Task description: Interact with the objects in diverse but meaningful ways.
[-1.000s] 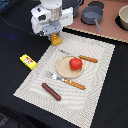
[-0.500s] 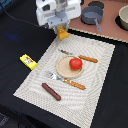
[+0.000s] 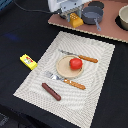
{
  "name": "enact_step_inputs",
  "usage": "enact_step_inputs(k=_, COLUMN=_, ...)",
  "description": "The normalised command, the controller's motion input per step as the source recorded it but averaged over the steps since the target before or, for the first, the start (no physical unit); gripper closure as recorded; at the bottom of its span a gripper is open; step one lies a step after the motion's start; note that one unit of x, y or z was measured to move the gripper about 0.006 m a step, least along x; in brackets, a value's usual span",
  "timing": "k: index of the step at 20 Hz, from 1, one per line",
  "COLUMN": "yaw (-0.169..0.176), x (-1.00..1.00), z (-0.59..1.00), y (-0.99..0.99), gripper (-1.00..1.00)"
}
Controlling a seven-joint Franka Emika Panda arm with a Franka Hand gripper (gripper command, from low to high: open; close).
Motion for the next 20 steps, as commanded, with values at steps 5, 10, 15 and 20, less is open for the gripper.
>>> enact_step_inputs(k=5, yaw=-0.001, x=1.00, z=0.36, y=0.00, gripper=1.00)
enact_step_inputs(k=10, yaw=0.000, x=0.99, z=0.12, y=-0.21, gripper=1.00)
enact_step_inputs(k=15, yaw=0.000, x=0.85, z=0.00, y=-0.46, gripper=1.00)
enact_step_inputs(k=20, yaw=-0.007, x=0.41, z=-0.11, y=-0.40, gripper=1.00)
